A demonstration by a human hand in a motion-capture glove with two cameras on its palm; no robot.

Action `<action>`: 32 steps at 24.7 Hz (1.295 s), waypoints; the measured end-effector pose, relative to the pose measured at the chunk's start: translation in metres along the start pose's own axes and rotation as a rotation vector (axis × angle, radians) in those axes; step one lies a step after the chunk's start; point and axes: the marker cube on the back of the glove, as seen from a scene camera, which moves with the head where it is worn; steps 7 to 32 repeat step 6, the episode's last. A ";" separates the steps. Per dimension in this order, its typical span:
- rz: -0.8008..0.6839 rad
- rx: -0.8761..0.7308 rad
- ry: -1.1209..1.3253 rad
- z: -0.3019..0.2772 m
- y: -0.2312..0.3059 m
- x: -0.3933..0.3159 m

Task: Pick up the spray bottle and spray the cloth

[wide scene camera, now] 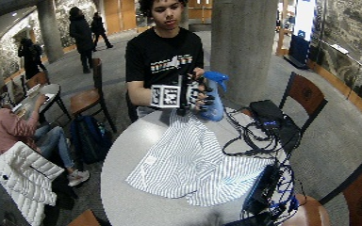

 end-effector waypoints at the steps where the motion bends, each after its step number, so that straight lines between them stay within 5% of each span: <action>1: 0.003 0.048 0.049 -0.015 0.006 0.004; 6: -0.009 0.217 0.240 -0.064 0.034 0.027; 32: -0.009 0.217 0.240 -0.064 0.034 0.027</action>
